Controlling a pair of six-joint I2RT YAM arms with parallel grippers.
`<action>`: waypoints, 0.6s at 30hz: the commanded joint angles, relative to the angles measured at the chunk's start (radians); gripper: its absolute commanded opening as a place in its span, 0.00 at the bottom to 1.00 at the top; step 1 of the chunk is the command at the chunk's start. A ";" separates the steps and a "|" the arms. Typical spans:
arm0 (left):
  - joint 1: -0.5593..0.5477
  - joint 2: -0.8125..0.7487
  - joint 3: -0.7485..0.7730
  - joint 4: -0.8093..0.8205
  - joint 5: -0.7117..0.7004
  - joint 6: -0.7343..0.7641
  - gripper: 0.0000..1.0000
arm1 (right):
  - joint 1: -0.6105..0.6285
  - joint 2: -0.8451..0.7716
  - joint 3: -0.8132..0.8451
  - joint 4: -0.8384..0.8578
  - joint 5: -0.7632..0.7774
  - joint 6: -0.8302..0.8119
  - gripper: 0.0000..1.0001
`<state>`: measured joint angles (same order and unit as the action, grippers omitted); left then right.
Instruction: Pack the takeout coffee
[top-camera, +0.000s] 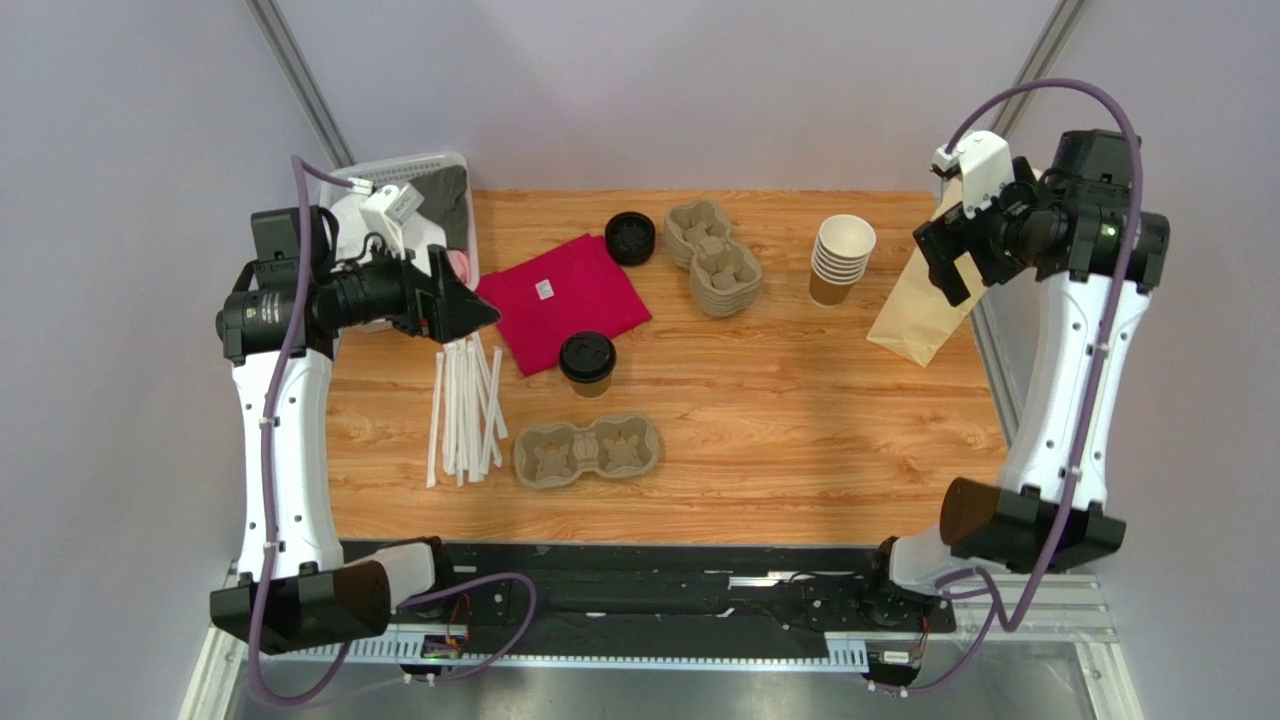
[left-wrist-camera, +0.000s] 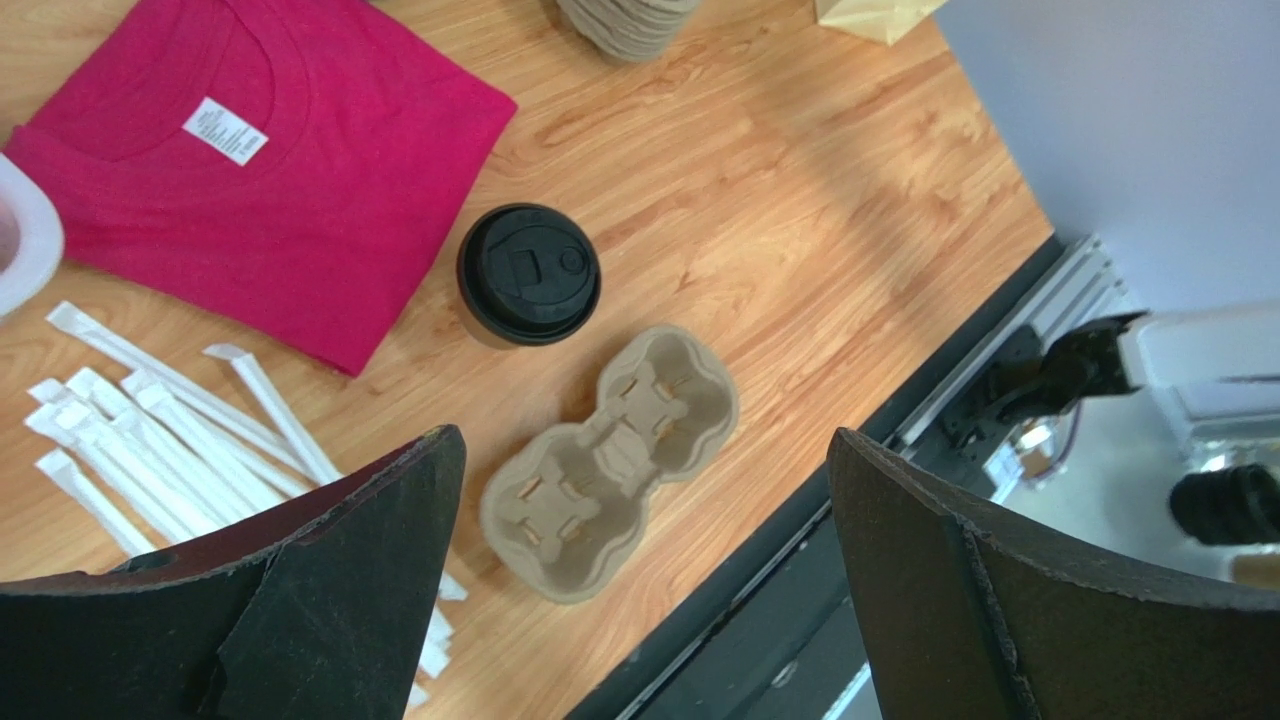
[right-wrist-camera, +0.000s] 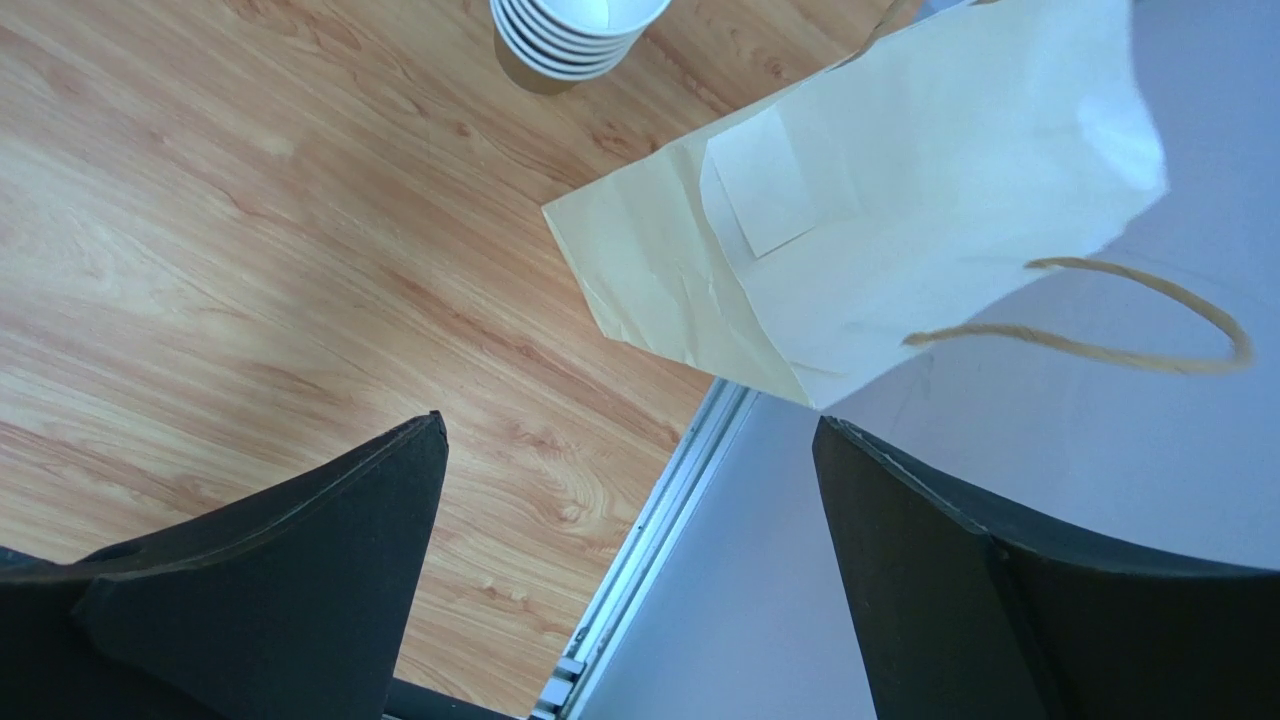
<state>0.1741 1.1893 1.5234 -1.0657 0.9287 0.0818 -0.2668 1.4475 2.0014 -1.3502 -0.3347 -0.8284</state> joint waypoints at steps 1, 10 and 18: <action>-0.007 -0.040 0.021 -0.083 -0.022 0.171 0.99 | -0.011 0.092 0.019 -0.012 -0.006 -0.130 1.00; -0.005 -0.155 -0.133 -0.045 0.004 0.260 0.97 | 0.011 0.264 0.023 0.002 0.054 -0.196 0.95; -0.007 -0.198 -0.213 0.026 -0.004 0.253 0.96 | 0.046 0.286 -0.072 -0.018 0.062 -0.253 0.51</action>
<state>0.1707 1.0096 1.3445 -1.1118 0.9062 0.3149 -0.2325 1.7309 1.9602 -1.3487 -0.2817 -1.0290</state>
